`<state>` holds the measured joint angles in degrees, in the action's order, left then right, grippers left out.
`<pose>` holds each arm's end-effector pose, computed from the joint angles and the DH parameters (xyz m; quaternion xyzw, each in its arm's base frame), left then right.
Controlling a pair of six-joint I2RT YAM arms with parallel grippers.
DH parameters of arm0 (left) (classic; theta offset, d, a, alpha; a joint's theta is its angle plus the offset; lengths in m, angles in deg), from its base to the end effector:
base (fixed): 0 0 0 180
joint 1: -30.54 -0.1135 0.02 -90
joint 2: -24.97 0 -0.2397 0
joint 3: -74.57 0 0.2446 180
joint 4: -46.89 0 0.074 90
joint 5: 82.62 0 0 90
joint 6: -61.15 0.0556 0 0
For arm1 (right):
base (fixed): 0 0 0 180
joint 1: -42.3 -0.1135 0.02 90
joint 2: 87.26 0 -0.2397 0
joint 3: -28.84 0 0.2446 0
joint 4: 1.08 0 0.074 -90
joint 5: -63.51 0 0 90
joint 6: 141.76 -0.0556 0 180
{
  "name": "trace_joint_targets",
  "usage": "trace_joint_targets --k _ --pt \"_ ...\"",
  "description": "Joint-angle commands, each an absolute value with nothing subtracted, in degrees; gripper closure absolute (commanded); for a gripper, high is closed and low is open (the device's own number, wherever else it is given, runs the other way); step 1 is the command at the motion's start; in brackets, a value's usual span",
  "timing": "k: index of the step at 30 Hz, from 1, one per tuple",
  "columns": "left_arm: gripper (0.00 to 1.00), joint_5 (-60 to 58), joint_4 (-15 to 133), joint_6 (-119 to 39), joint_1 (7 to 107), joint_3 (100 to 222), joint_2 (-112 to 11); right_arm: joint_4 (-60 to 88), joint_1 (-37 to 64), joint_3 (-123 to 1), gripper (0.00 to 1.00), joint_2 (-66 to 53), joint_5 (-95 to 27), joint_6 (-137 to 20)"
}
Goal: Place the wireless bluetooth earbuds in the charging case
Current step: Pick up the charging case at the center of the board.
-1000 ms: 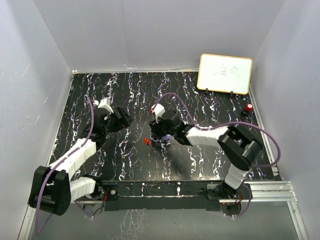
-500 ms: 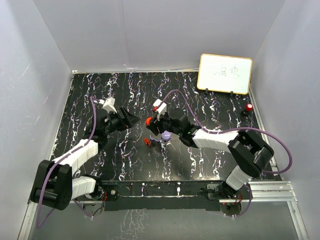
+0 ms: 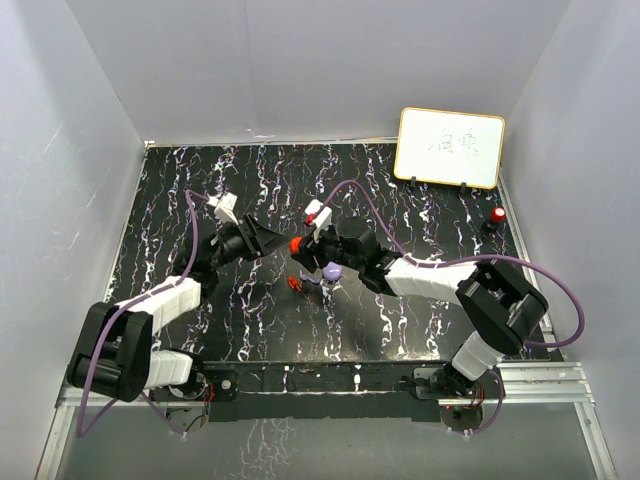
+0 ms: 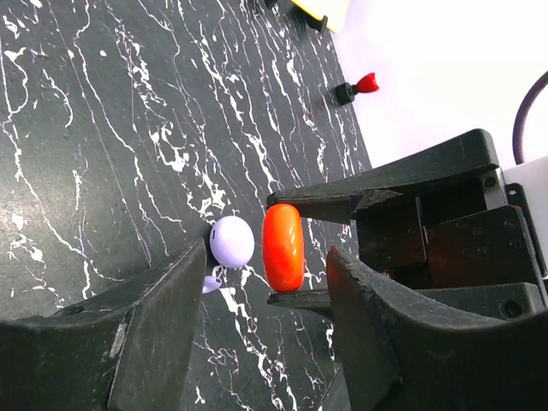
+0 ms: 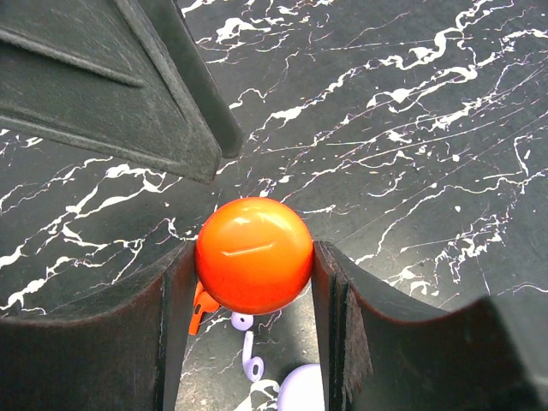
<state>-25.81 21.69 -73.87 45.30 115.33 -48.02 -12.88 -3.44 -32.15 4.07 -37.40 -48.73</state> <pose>0.2595 -0.0999 0.1975 -0.0048 0.7424 -0.5019 0.4438 0.2427 0.2642 0.1887 -0.3842 0.7131 0.2836 0.5133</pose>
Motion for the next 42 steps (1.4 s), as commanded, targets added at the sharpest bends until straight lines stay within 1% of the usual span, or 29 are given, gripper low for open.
trace_joint_targets --k 1,11,21,37,42 --pt "0.44 -29.3 18.6 -74.4 46.1 116.0 -49.3 -16.9 -3.8 -32.9 0.76 1.2 -38.2 -48.3" --pt "0.47 -29.1 19.4 -73.4 49.1 118.6 -53.1 -16.2 -4.0 -33.2 0.76 1.2 -38.5 -47.7" --pt "0.50 -28.8 19.1 -73.3 49.5 119.6 -52.8 -16.1 -4.1 -33.4 0.77 1.8 -39.0 -47.7" --pt "0.71 -29.3 18.7 -72.9 50.2 120.0 -54.2 -16.1 -4.2 -34.2 0.78 2.6 -39.8 -47.5" --pt "0.75 -29.5 18.6 -72.9 50.2 119.7 -54.1 -16.2 -4.2 -34.2 0.78 2.7 -39.4 -47.6"
